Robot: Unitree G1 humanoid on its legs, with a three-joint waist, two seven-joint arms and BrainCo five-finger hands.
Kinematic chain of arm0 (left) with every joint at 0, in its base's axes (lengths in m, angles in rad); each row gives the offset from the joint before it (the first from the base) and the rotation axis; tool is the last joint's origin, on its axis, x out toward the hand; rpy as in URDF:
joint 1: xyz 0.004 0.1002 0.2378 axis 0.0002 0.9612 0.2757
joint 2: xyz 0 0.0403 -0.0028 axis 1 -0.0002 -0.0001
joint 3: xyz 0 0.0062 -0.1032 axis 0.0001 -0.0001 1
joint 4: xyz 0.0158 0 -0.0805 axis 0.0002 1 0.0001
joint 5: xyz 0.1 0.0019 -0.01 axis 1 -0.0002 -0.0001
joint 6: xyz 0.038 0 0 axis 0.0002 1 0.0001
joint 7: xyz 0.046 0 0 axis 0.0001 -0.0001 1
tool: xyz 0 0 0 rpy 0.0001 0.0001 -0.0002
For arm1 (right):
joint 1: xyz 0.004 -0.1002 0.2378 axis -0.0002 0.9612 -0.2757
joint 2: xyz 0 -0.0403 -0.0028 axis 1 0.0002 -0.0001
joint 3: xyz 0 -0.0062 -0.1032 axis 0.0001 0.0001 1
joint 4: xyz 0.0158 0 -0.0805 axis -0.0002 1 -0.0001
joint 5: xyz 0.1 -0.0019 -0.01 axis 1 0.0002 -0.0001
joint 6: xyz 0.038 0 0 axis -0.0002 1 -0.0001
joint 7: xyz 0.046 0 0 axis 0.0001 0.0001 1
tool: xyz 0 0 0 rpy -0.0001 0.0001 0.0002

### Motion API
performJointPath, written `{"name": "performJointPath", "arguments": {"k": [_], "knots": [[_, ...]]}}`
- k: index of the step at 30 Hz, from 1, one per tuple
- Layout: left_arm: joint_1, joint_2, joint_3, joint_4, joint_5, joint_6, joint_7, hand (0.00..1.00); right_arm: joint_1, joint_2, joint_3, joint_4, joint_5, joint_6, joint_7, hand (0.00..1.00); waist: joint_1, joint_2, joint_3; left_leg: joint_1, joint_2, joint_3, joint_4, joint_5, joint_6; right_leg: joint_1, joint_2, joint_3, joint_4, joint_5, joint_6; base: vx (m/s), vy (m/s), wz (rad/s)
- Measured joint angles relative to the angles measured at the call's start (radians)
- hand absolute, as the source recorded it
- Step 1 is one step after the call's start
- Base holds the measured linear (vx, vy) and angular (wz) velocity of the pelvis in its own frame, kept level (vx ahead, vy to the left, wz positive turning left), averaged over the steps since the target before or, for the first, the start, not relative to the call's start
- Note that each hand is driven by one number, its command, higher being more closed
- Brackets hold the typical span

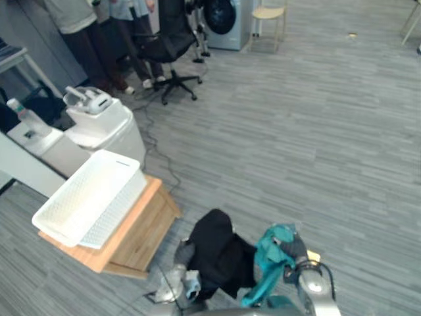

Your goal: Tidy the bed and pick cloth on bed and put in laundry

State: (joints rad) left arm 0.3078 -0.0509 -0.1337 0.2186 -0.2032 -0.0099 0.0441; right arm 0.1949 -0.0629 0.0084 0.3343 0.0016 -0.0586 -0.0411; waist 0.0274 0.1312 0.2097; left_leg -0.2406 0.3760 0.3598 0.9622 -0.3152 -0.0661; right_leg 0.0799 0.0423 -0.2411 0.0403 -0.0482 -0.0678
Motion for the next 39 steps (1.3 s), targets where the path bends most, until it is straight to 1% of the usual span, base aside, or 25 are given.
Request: {"name": "performJointPath", "arguments": {"k": [2,3,5,6,7,9,10,11,12,13,14,15,17,20,21,22,23,25,28,31,33,35,37,38,39], "knots": [[0.000,-0.001,-0.002,-0.026,0.000,0.000,-0.002,1.00,0.001,-0.010,-0.005,0.003,-0.002,0.000,0.000,1.00,0.010,-0.009,-0.003,0.005,-0.043,0.146,-0.221,0.004,0.006,0.041,-0.022,-0.040,-0.030,-0.014,0.023,0.37,0.004,0.43],[-0.001,-0.001,-0.006,-0.032,0.001,-0.001,-0.003,1.00,0.003,-0.018,-0.010,0.004,-0.003,0.001,-0.002,1.00,0.006,-0.017,-0.010,0.016,-0.070,0.260,-0.342,0.017,0.027,0.073,-0.037,-0.089,-0.042,-0.024,0.046,0.45,0.005,0.91],[-0.001,0.001,-0.024,-0.032,0.001,-0.001,-0.007,1.00,0.008,-0.025,-0.034,0.003,-0.003,0.001,-0.005,1.00,-0.002,-0.026,-0.016,0.040,-0.098,0.440,-0.479,0.109,0.153,0.121,-0.046,-0.204,-0.036,-0.068,0.099,0.51,0.016,1.37],[-0.002,0.002,-0.030,-0.031,0.002,0.000,-0.011,1.00,0.010,-0.025,-0.046,0.003,-0.003,0.000,-0.006,1.00,-0.015,-0.026,-0.017,0.049,-0.113,0.466,-0.521,0.142,0.169,0.142,-0.045,-0.250,-0.029,-0.088,0.120,0.45,0.054,1.76],[-0.002,0.007,-0.034,-0.021,0.009,0.004,-0.020,1.00,0.017,-0.013,-0.067,0.011,-0.003,0.001,-0.014,1.00,-0.023,-0.050,-0.029,0.076,-0.172,0.463,-0.573,0.126,0.225,0.164,-0.079,-0.320,0.011,-0.137,0.149,0.44,0.075,1.70],[-0.001,0.016,-0.051,-0.021,0.020,0.006,-0.021,1.00,0.029,0.000,-0.091,0.013,-0.003,0.000,-0.021,1.00,-0.016,-0.104,-0.050,0.106,-0.287,0.391,-0.691,0.145,0.245,0.157,-0.148,-0.423,0.139,-0.169,0.186,0.43,0.072,1.59],[-0.001,0.025,-0.058,-0.021,0.023,0.006,-0.022,1.00,0.030,0.005,-0.098,0.013,-0.003,0.000,-0.021,1.00,-0.016,-0.111,-0.050,0.124,-0.310,0.364,-0.721,0.150,0.245,0.154,-0.168,-0.442,0.204,-0.174,0.189,0.45,0.065,1.38],[-0.001,0.040,-0.071,-0.022,0.041,0.006,-0.024,1.00,0.039,0.015,-0.109,0.014,-0.003,0.000,-0.021,1.00,-0.015,-0.123,-0.054,0.165,-0.347,0.307,-0.766,0.154,0.240,0.124,-0.230,-0.448,0.386,-0.178,0.191,0.57,0.049,1.38],[-0.001,0.060,-0.075,-0.024,0.056,0.006,-0.025,1.00,0.038,0.020,-0.109,0.013,-0.003,-0.002,-0.020,1.00,-0.026,-0.130,-0.059,0.203,-0.377,0.251,-0.801,0.154,0.238,0.083,-0.295,-0.438,0.576,-0.190,0.170,0.49,0.019,1.37],[-0.001,0.066,-0.074,-0.025,0.064,0.006,-0.024,1.00,0.036,0.021,-0.107,0.012,-0.003,-0.004,-0.019,1.00,-0.034,-0.130,-0.058,0.222,-0.388,0.219,-0.814,0.153,0.236,0.056,-0.325,-0.428,0.680,-0.203,0.132,0.50,-0.036,1.39],[-0.009,0.078,-0.074,-0.026,0.075,0.006,-0.024,1.00,0.032,0.028,-0.093,0.012,-0.003,-0.004,-0.017,1.00,-0.047,-0.122,-0.056,0.252,-0.393,0.160,-0.824,0.150,0.225,-0.026,-0.341,-0.354,0.853,-0.229,0.078,0.46,-0.071,1.38],[-0.018,0.092,-0.075,-0.026,0.090,0.005,-0.021,1.00,0.032,0.041,-0.083,0.012,0.000,-0.004,-0.014,1.00,-0.058,-0.115,-0.055,0.271,-0.388,0.098,-0.830,0.152,0.221,-0.110,-0.315,-0.257,0.906,-0.252,0.089,0.44,-0.086,1.48],[-0.035,0.106,-0.083,-0.021,0.098,0.001,-0.020,1.00,0.038,0.060,-0.072,0.008,0.012,-0.007,-0.009,1.00,-0.085,-0.103,-0.052,0.294,-0.377,-0.001,-0.840,0.162,0.205,-0.218,-0.241,-0.102,0.829,-0.282,0.095,0.38,-0.137,1.61],[-0.082,0.110,-0.114,0.029,0.101,-0.008,-0.019,1.00,0.058,0.063,-0.068,-0.009,0.049,-0.021,-0.002,1.00,-0.115,-0.096,-0.051,0.306,-0.376,-0.142,-0.840,0.169,0.175,-0.302,-0.150,0.161,0.522,-0.270,0.132,0.33,-0.240,1.81],[-0.099,0.113,-0.124,0.059,0.102,-0.011,-0.019,1.00,0.066,0.065,-0.068,-0.008,0.065,-0.022,-0.002,1.00,-0.126,-0.102,-0.052,0.316,-0.384,-0.189,-0.839,0.166,0.143,-0.304,-0.149,0.247,0.349,-0.198,0.162,0.28,-0.280,1.90],[-0.103,0.124,-0.126,0.067,0.102,-0.011,-0.019,1.00,0.077,0.076,-0.068,-0.009,0.075,-0.023,-0.002,1.00,-0.124,-0.140,-0.052,0.339,-0.411,-0.209,-0.840,0.154,0.113,-0.291,-0.183,0.278,0.227,-0.014,0.155,0.28,-0.300,1.68],[-0.101,0.140,-0.124,0.068,0.102,-0.017,-0.019,1.00,0.084,0.087,-0.067,-0.007,0.079,-0.023,-0.001,1.00,-0.119,-0.174,-0.046,0.356,-0.430,-0.213,-0.841,0.138,0.089,-0.292,-0.215,0.279,0.227,0.055,0.196,0.24,-0.324,1.17],[-0.075,0.114,-0.111,0.093,0.102,-0.019,-0.023,1.00,0.064,0.069,-0.070,-0.004,0.080,-0.022,0.000,1.00,-0.116,-0.113,-0.066,0.361,-0.356,-0.208,-0.838,0.118,0.049,-0.239,-0.177,0.224,0.186,0.036,0.171,0.20,-0.286,0.63],[-0.061,0.098,-0.109,0.089,0.102,-0.019,-0.027,1.00,0.028,0.050,-0.073,-0.005,0.084,-0.029,-0.001,1.00,-0.100,-0.072,-0.069,0.345,-0.305,-0.204,-0.837,0.117,0.026,-0.204,-0.128,0.202,0.104,0.063,0.144,0.13,-0.163,0.06],[-0.071,0.089,-0.108,0.087,0.099,-0.019,-0.031,1.00,0.032,0.054,-0.096,-0.005,0.087,-0.029,-0.003,1.00,-0.107,-0.079,-0.063,0.327,-0.288,-0.150,-0.795,0.128,0.009,-0.172,-0.134,0.182,0.066,0.061,0.128,0.05,-0.033,0.24],[-0.072,0.083,-0.109,0.082,0.095,-0.019,-0.031,1.00,0.033,0.055,-0.111,-0.005,0.087,-0.028,-0.004,1.00,-0.106,-0.109,-0.058,0.277,-0.302,-0.125,-0.705,0.138,-0.009,-0.170,-0.166,0.187,0.051,0.061,0.126,-0.01,0.051,0.11],[-0.063,0.082,-0.121,0.062,0.088,-0.020,-0.038,1.00,0.026,0.053,-0.128,-0.006,0.087,-0.029,-0.010,1.00,-0.128,-0.134,-0.049,0.220,-0.281,-0.060,-0.652,0.113,0.018,-0.171,-0.211,0.189,0.044,0.061,0.126,-0.02,0.111,0.14],[-0.059,0.079,-0.154,0.058,0.088,-0.020,-0.042,1.00,0.035,0.032,-0.141,-0.006,0.087,-0.030,-0.022,1.00,-0.130,-0.109,-0.056,0.233,-0.216,-0.010,-0.745,0.144,-0.003,-0.176,-0.212,0.188,0.051,0.053,0.165,0.02,0.197,-0.06],[-0.065,0.075,-0.174,0.064,0.088,-0.020,-0.043,1.00,0.035,0.019,-0.159,-0.003,0.087,-0.024,-0.024,1.00,-0.128,-0.099,-0.055,0.245,-0.208,0.033,-0.765,0.180,-0.025,-0.175,-0.224,0.197,0.066,0.046,0.189,0.06,0.276,-0.19],[-0.049,0.076,-0.194,0.050,0.088,-0.021,-0.044,1.00,0.047,0.020,-0.176,-0.021,0.087,-0.024,-0.025,1.00,-0.132,-0.113,-0.063,0.262,-0.240,0.050,-0.779,0.169,-0.008,-0.167,-0.249,0.212,0.058,0.054,0.207,0.08,0.285,-0.21]]}}
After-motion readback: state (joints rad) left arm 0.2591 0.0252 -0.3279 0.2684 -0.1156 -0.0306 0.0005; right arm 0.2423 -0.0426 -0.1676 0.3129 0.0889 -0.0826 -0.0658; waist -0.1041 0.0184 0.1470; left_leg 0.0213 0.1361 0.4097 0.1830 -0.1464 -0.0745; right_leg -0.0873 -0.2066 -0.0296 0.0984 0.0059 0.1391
